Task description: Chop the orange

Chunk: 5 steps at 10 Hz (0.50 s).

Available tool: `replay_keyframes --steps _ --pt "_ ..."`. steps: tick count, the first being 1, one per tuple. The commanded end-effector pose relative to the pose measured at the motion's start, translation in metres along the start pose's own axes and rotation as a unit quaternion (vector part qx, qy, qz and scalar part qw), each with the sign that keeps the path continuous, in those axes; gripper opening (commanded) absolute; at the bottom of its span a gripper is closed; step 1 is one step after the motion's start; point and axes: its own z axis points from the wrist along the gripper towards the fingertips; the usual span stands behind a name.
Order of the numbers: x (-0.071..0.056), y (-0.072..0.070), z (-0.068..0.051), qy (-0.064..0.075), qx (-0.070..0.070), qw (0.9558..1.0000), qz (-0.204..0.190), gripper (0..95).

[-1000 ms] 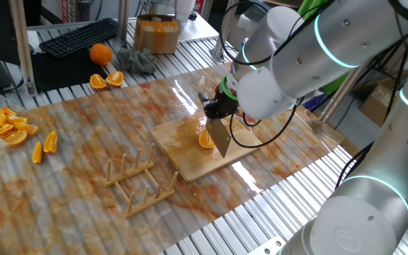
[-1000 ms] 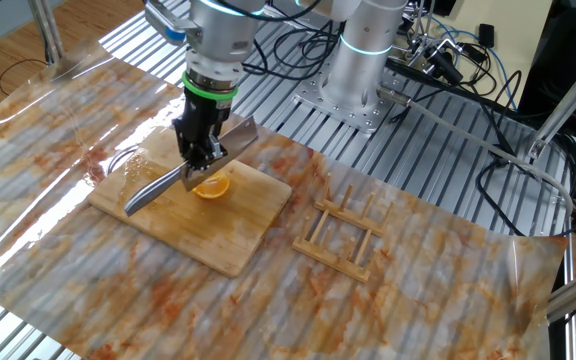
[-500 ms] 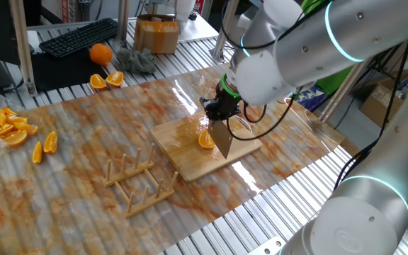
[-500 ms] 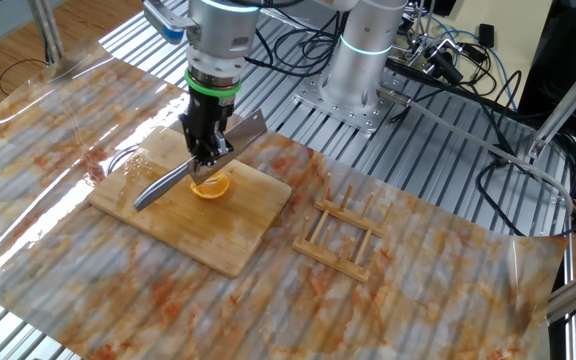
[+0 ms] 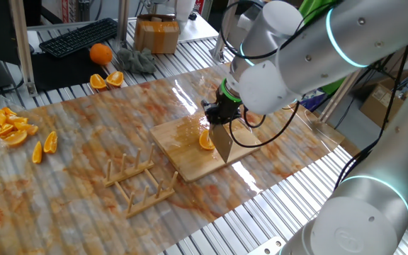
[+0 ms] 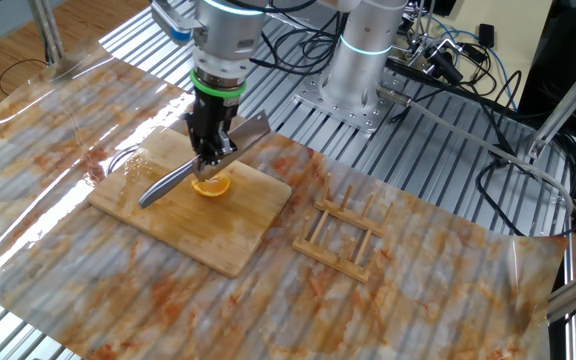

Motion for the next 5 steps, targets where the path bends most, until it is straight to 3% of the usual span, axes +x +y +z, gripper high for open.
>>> replay_keyframes --steps 1,5 --pt "0.002 0.002 0.000 0.001 -0.001 1.0000 0.002 0.0" --pt "0.009 0.005 0.013 -0.002 -0.002 1.0000 0.009 0.0"
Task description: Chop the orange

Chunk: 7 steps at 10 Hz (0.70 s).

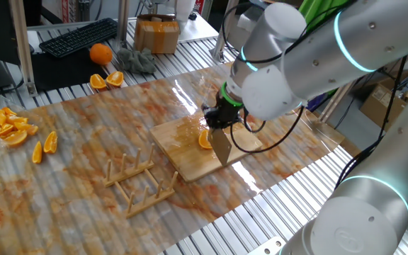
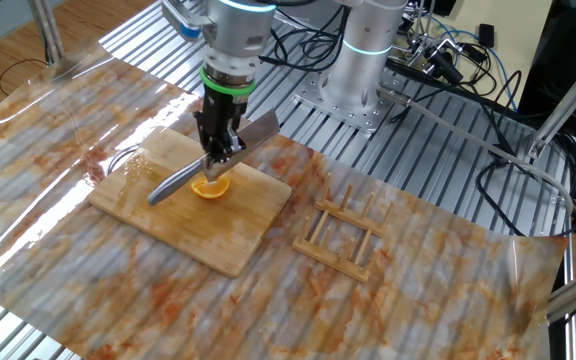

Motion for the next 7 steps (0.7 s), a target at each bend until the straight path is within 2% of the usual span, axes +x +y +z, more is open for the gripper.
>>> replay_keyframes --steps 1,2,3,4,6,7 --pt "0.001 0.002 0.010 0.000 -0.002 1.0000 0.005 0.0" --pt "0.002 0.005 0.018 -0.002 -0.004 1.0000 0.008 0.0" --pt "0.003 0.007 0.029 -0.011 -0.003 0.9999 0.011 0.0" --pt "0.003 0.007 0.027 -0.011 0.004 0.9999 0.006 0.0" --pt "0.003 0.005 0.017 -0.002 0.006 1.0000 0.007 0.0" --pt "0.003 0.005 0.014 0.003 -0.001 0.9999 0.012 0.0"
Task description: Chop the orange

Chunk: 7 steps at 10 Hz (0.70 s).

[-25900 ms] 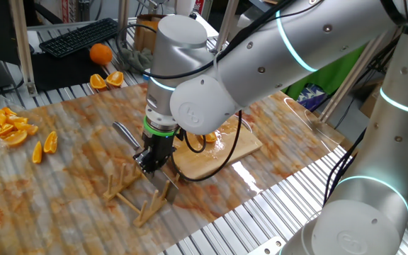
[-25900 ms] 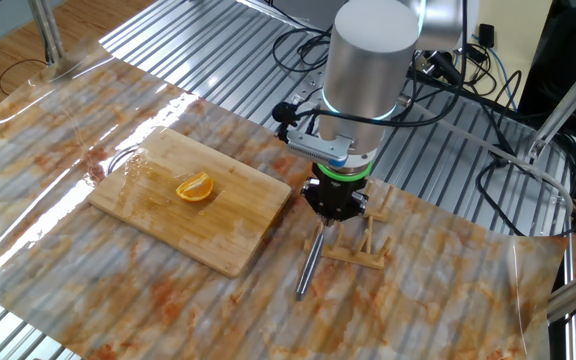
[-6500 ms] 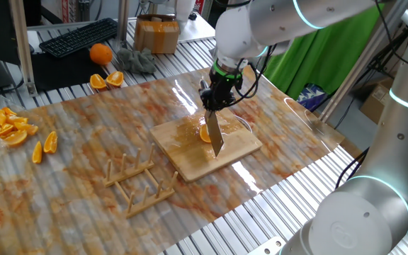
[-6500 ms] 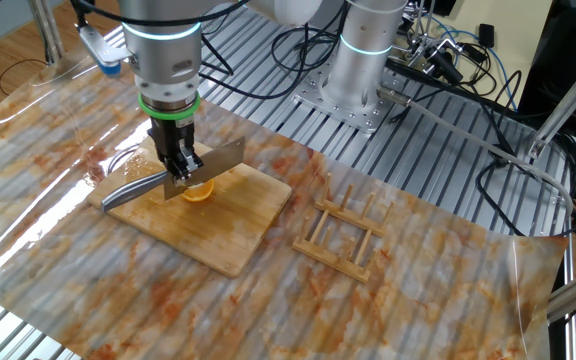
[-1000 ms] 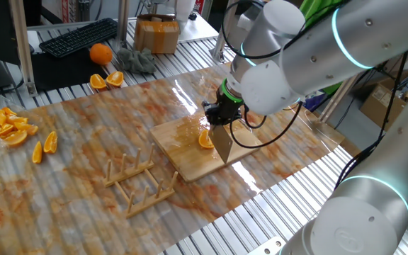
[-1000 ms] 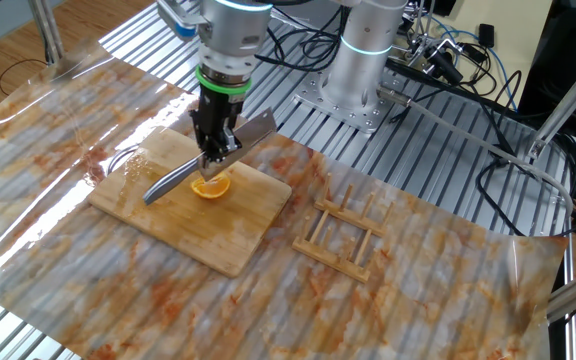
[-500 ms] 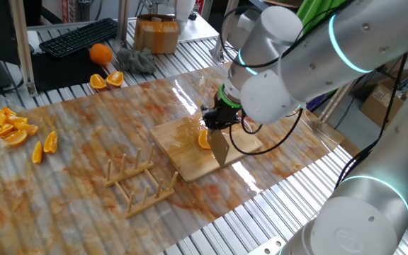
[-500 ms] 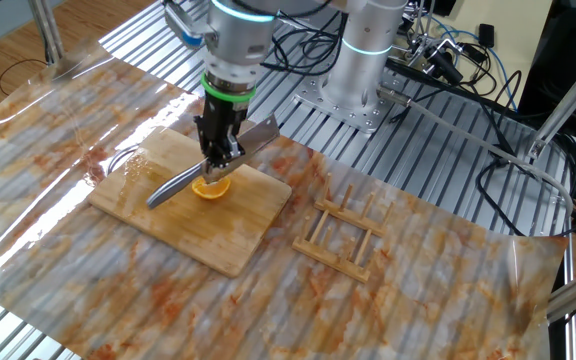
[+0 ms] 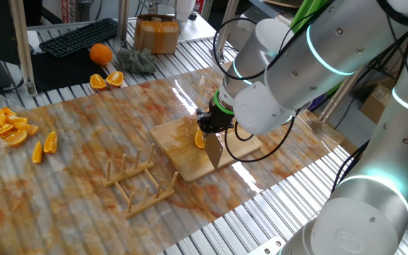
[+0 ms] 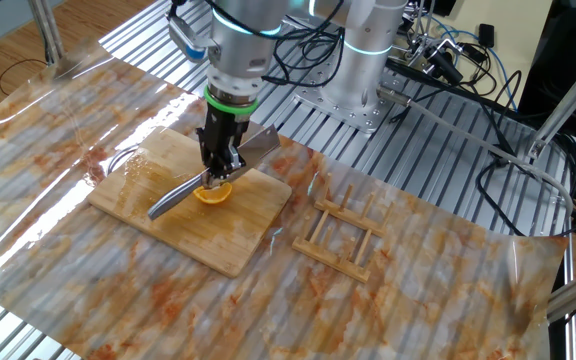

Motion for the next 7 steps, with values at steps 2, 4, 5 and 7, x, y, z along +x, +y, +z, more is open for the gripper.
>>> replay_keyframes --steps 2,4,5,7 --pt "0.005 -0.002 0.007 -0.013 -0.009 0.9997 0.016 0.0" --pt "0.012 -0.001 0.028 -0.033 -0.005 0.9993 0.017 0.0" --pt "0.012 -0.001 0.027 -0.030 -0.002 0.9994 0.018 0.0" --pt "0.012 -0.001 0.025 -0.024 -0.005 0.9995 0.019 0.0"
